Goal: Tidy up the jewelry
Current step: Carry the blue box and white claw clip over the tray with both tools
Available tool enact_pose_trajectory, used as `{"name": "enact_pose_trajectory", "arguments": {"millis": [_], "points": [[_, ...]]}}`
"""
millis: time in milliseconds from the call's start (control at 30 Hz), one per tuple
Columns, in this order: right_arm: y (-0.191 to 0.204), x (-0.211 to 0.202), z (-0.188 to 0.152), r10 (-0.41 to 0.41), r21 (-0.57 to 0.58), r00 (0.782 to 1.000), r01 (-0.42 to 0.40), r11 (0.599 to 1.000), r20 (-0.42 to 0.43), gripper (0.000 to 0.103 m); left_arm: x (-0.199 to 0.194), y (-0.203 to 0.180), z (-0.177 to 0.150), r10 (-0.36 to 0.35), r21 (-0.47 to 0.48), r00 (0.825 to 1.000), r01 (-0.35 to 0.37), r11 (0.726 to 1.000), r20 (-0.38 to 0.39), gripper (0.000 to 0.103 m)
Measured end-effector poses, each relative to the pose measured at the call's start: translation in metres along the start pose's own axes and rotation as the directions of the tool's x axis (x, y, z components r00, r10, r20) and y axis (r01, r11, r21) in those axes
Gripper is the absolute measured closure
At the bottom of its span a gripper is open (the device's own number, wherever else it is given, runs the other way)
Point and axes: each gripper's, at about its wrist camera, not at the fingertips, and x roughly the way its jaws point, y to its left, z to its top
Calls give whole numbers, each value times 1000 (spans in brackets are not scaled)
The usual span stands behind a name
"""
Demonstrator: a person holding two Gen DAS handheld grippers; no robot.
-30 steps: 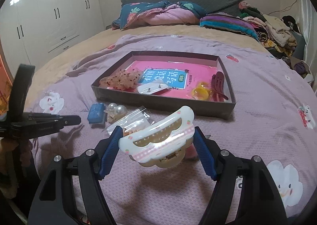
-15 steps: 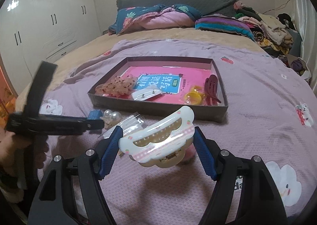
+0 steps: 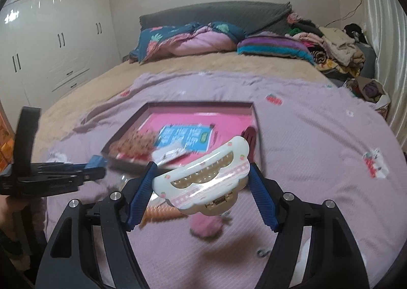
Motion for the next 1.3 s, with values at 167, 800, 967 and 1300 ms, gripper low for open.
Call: {"name": "enact_pose_trajectory", "arguments": {"millis": [167,800,967,1300], "points": [[-17,0,23,-32,19,999,31,999,31,32,-5,-8,24,-15,25,999,14,1000,50,76],[-44,47,55,-117,23,993,117,993,10,32,59,-39,81,-69,91,997,65,994,43,76],[-47,61,63,-138,13,990,138,990,5,32,79,-38,84,-68,95,998,66,993,16,76],[-47,89,74,-145,-18,989,145,989,-23,32,109,-29,82,-67,67,997,70,995,-39,76]]}}
